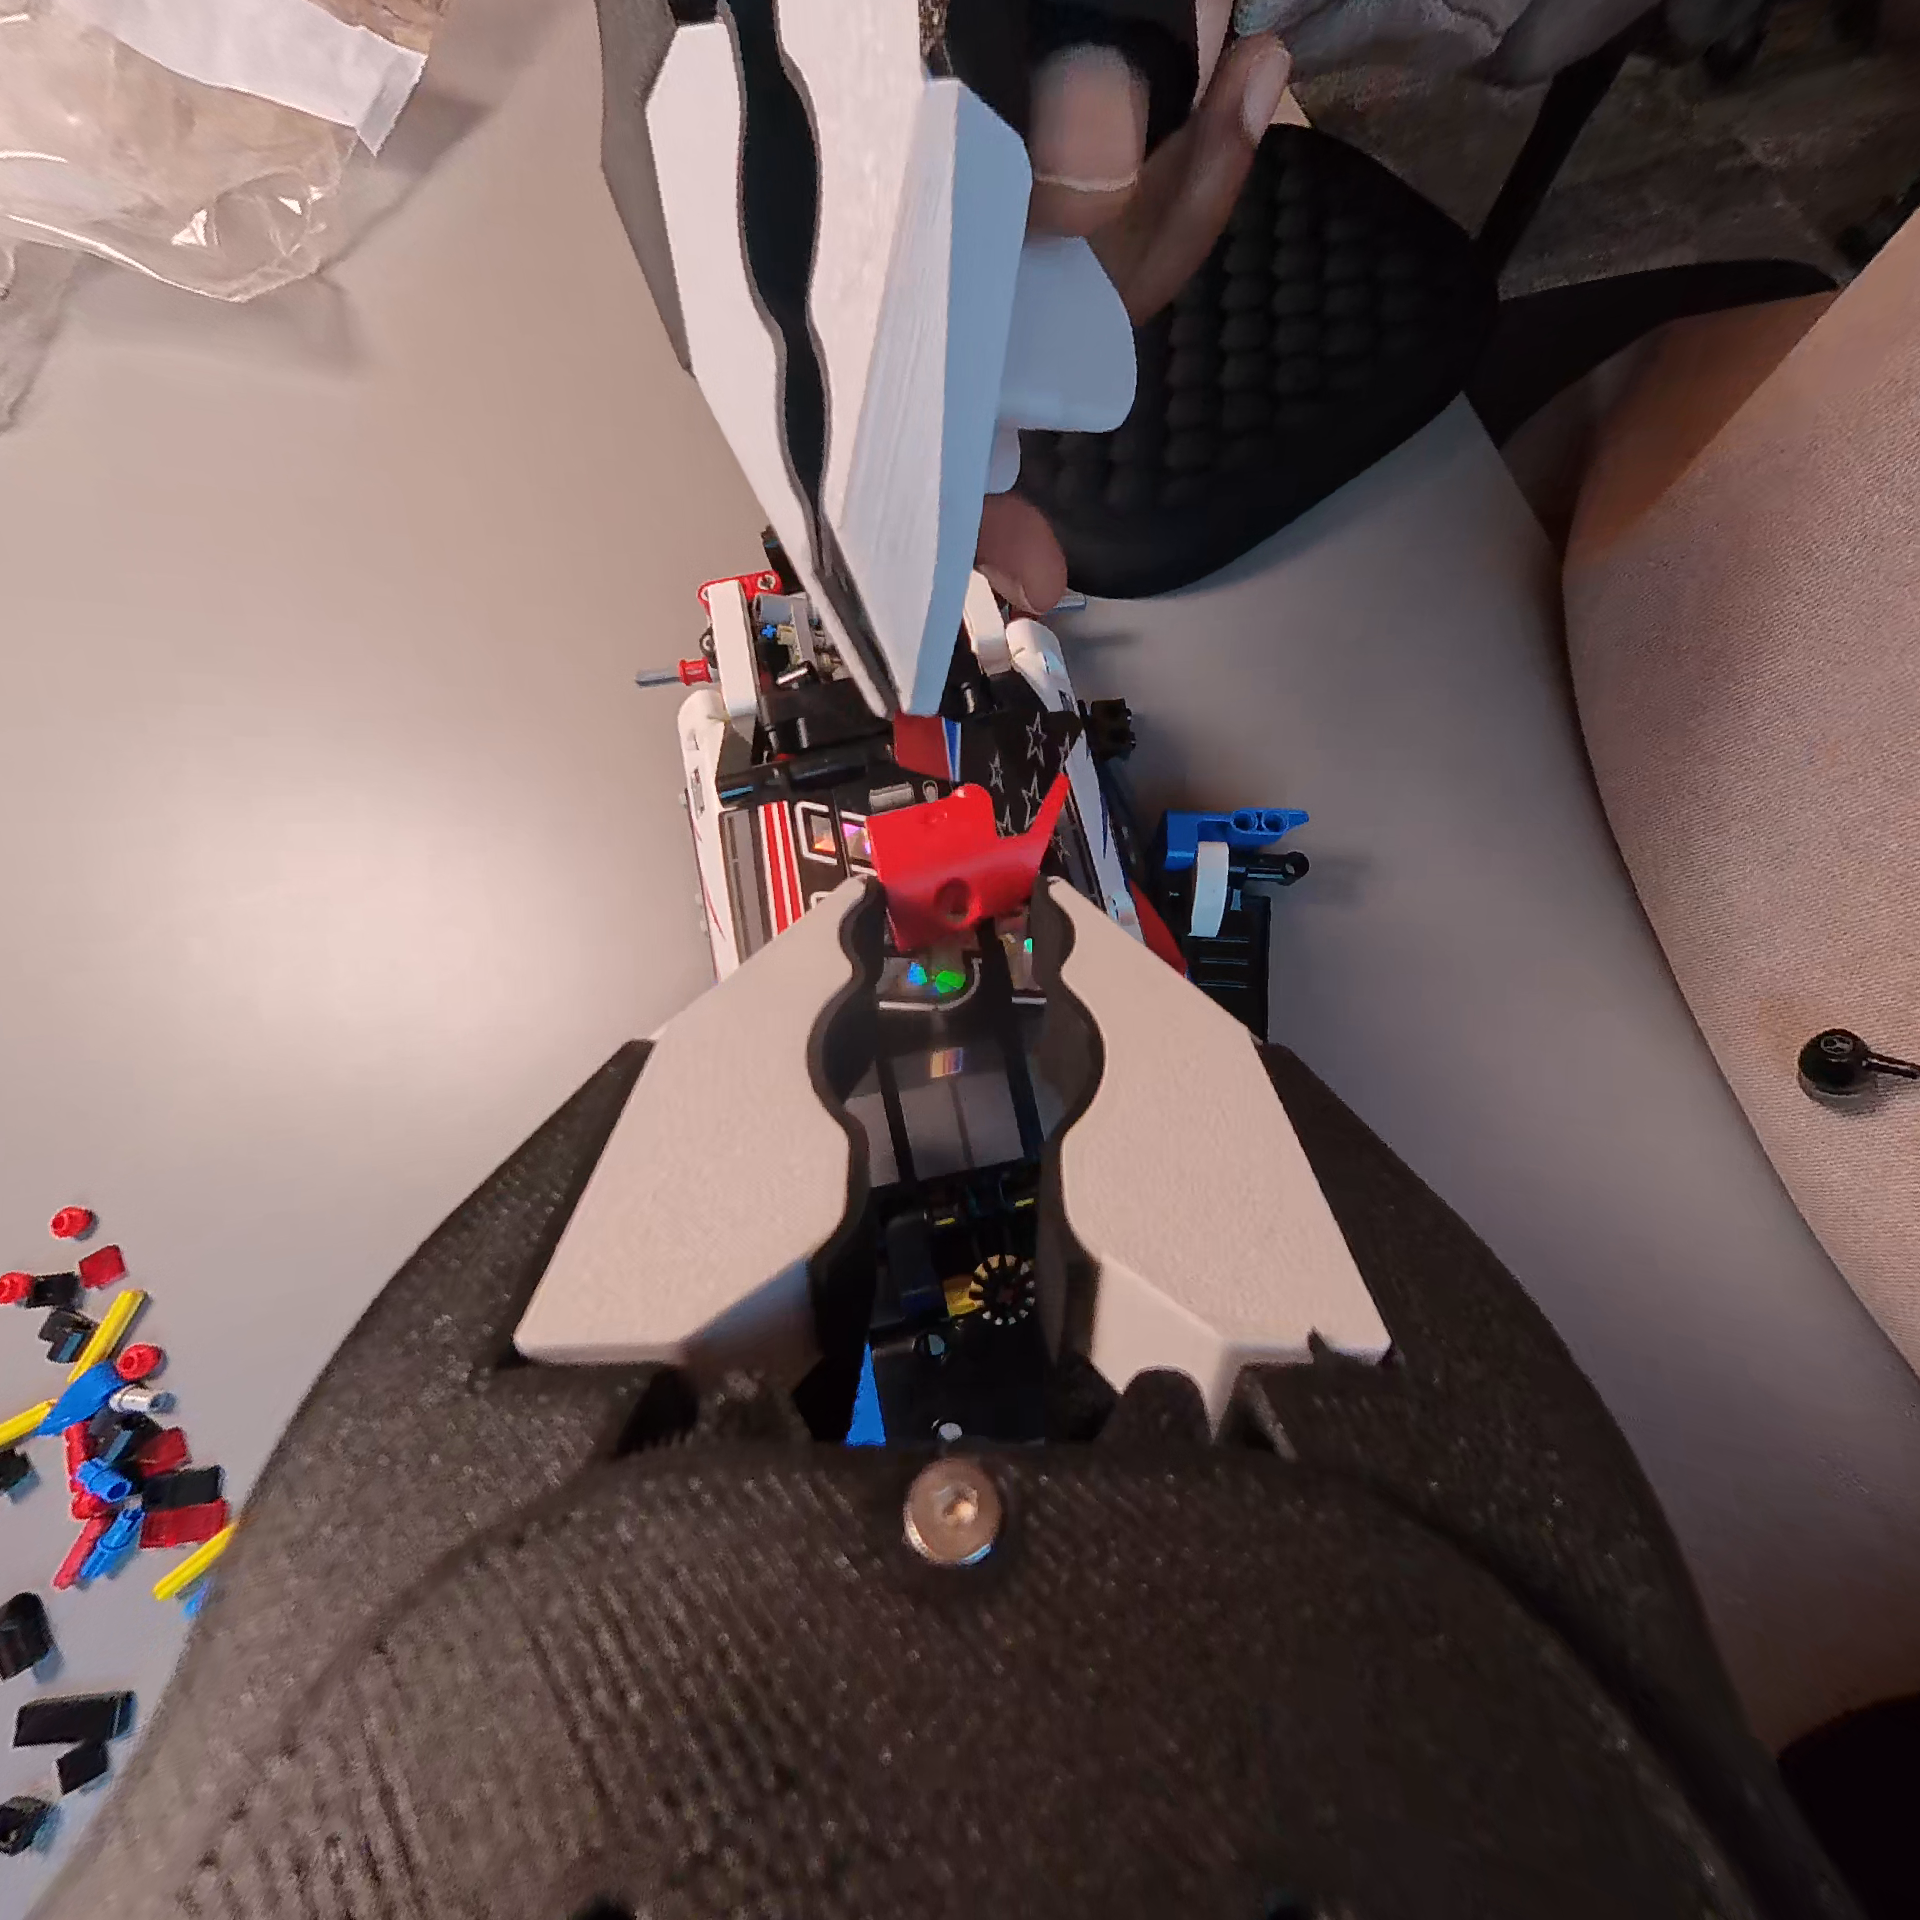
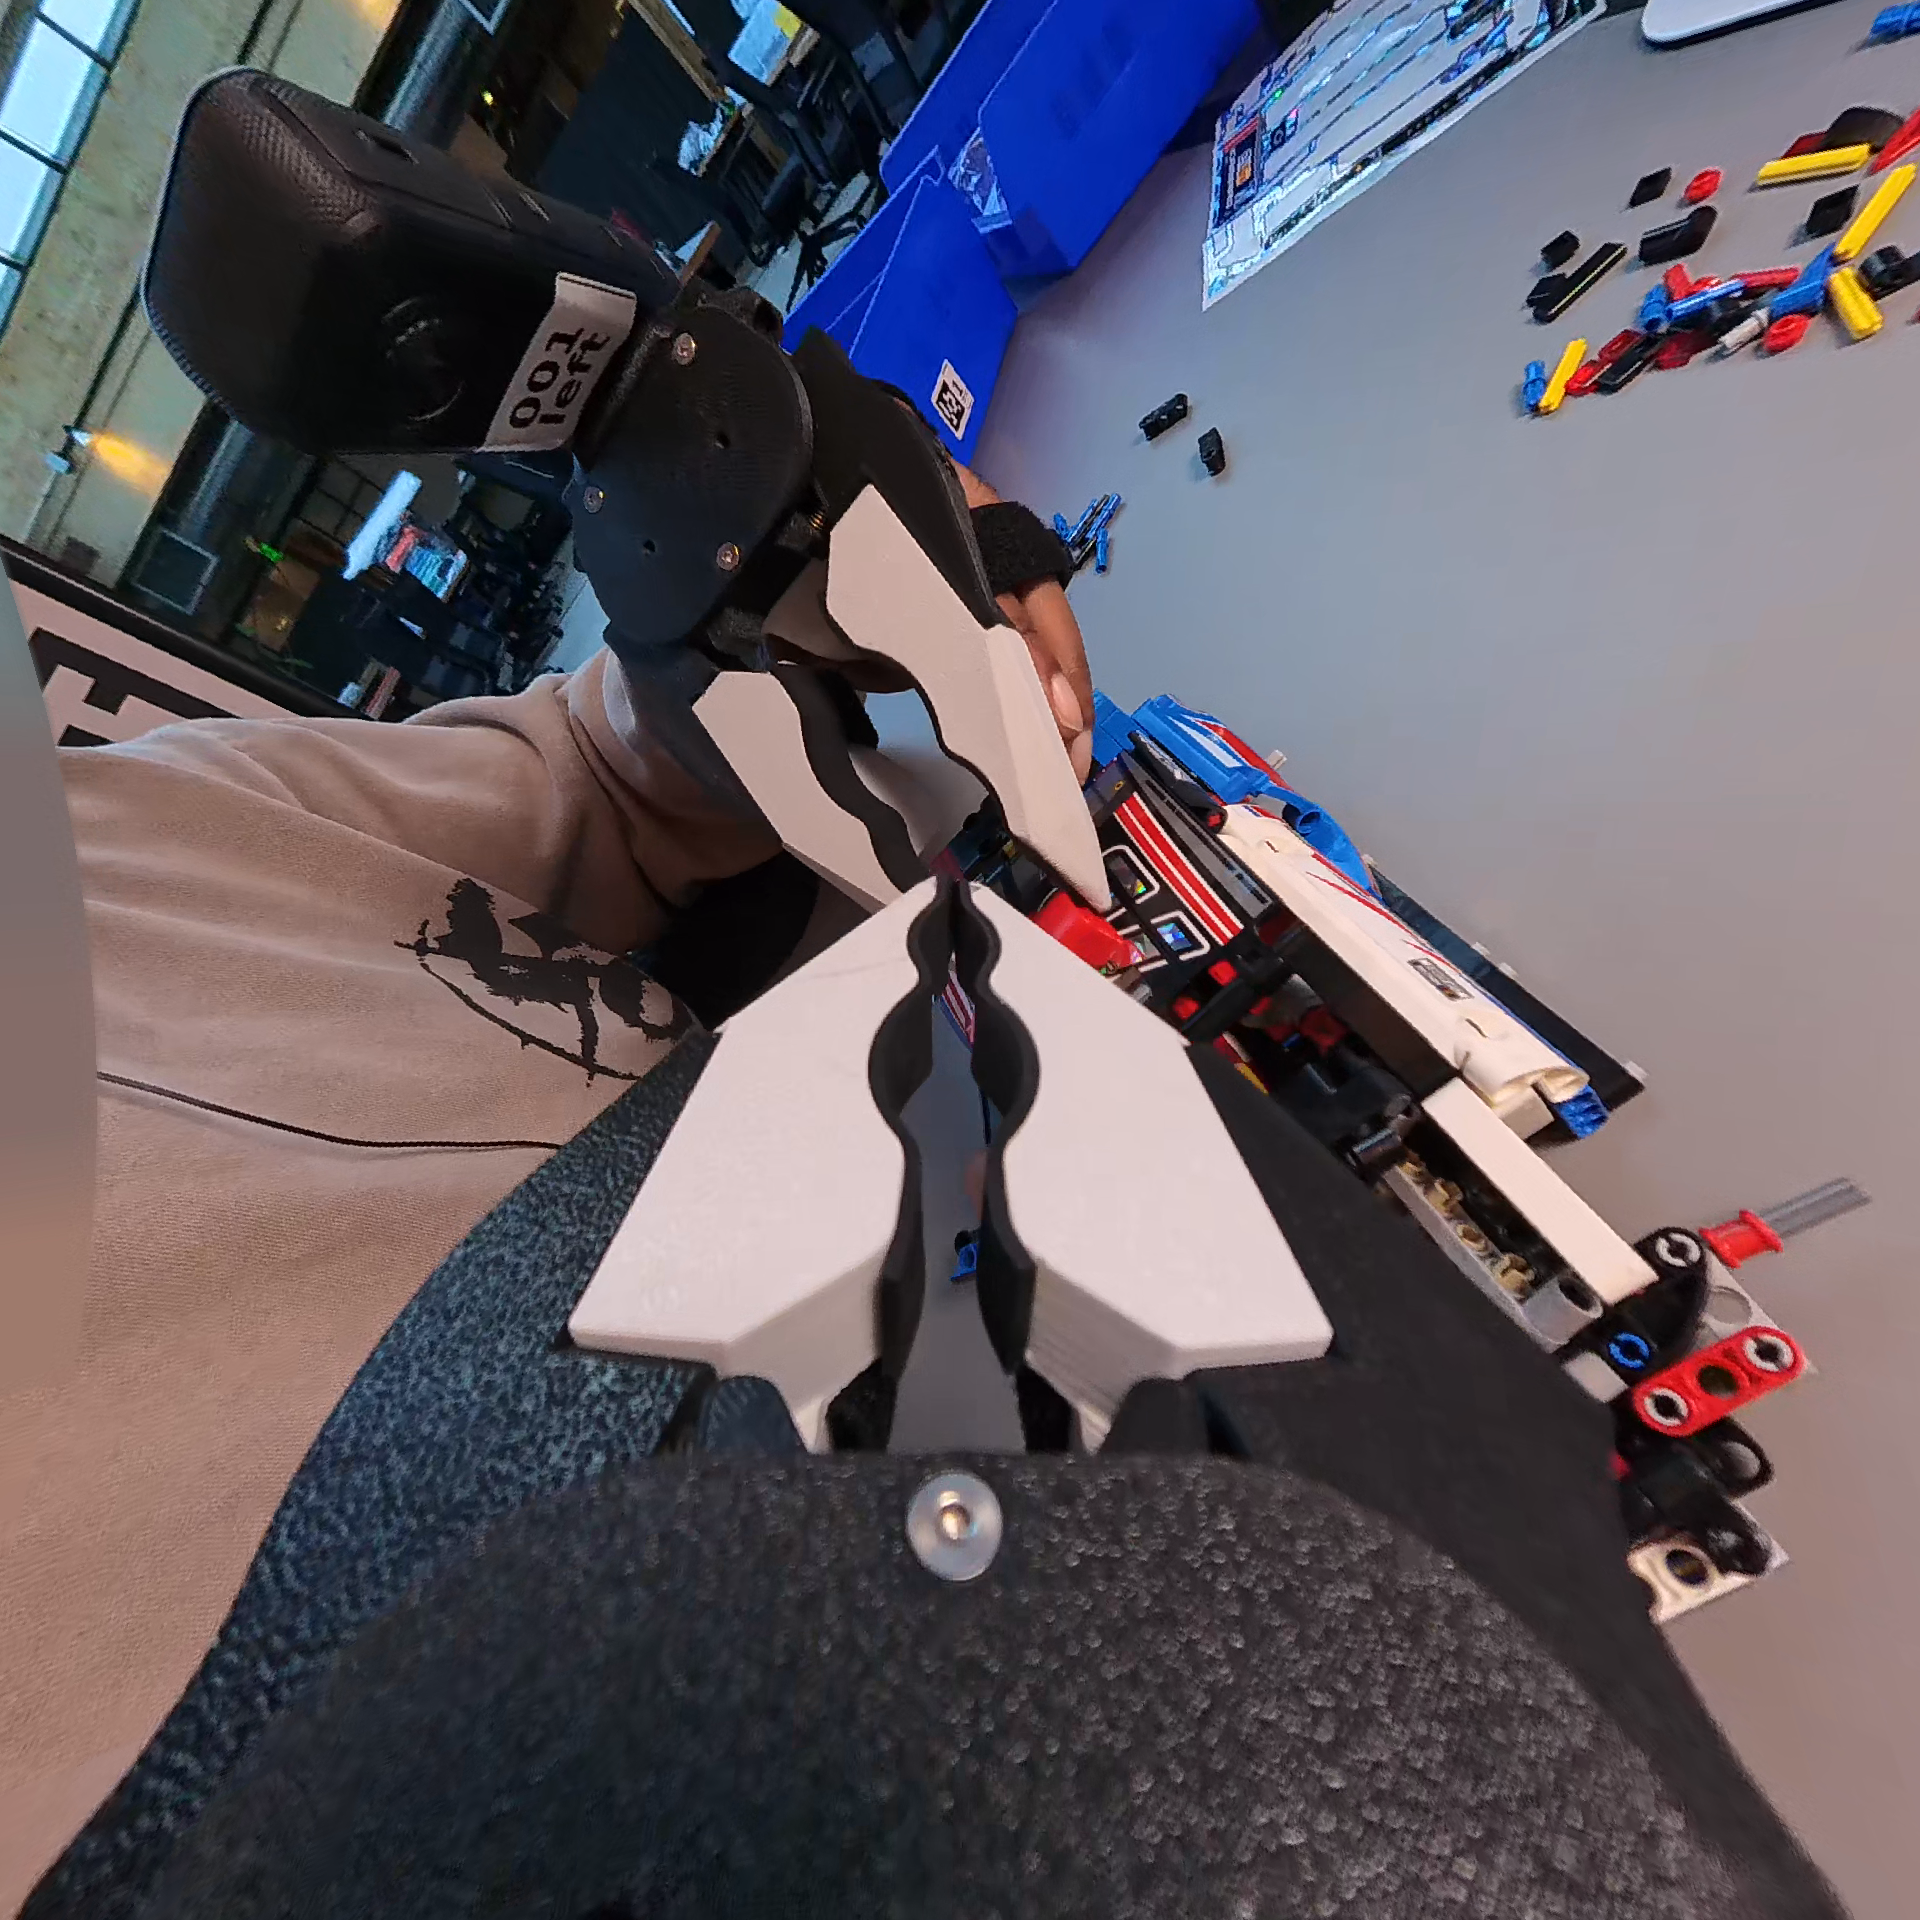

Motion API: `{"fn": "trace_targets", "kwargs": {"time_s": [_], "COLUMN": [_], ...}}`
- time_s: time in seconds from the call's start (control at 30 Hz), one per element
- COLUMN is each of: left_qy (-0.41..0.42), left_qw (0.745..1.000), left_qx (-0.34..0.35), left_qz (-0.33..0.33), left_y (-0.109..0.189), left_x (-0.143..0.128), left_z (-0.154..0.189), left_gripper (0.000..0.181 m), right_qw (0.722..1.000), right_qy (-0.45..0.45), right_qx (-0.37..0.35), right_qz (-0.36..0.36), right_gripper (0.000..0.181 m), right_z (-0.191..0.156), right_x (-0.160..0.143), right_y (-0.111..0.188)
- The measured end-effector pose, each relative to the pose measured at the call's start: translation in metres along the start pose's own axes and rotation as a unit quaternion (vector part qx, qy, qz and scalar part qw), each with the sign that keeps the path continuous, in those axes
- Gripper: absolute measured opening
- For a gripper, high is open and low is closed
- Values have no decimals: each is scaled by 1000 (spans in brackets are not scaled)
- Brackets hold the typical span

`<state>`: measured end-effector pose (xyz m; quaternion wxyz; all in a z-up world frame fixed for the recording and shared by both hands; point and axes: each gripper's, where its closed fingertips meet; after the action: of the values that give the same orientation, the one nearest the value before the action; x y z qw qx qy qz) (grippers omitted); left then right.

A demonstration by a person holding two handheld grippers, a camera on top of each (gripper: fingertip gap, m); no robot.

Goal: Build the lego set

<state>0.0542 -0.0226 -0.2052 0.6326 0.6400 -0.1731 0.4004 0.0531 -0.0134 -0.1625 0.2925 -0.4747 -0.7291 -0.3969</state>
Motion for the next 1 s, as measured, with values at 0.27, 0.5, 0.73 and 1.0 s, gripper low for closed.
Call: {"fn": "trace_targets", "kwargs": {"time_s": [0.27,0.5,0.73,1.0], "left_qy": [7,-11,-18,-21], "left_qw": [1000,999,999,999], "left_qx": [5,8,9,7], "left_qz": [28,49,50,48], "left_y": [2,2,2,1], "left_x": [0,3,3,2], "left_z": [-2,-1,0,1], "left_gripper": [32,31,27,26], "right_qw": [1000,1000,1000,1000], "right_qy": [-6,-2,11,19], "right_qx": [-7,-7,-16,-22], "right_qz": [7,6,-6,-8], "right_gripper": [0,0,0,0], "right_z": [4,2,6,9], "right_x": [-2,-4,-13,-16], "right_y": [5,4,-3,-3]}}
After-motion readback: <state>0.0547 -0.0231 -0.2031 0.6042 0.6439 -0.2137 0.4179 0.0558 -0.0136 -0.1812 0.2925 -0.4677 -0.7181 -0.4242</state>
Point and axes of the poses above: each gripper's, where its closed fingertips meet, y back along the fingers, x out of its top, z = x × y across the jaws, and after that the axes turned 12 degrees about y, right-handed
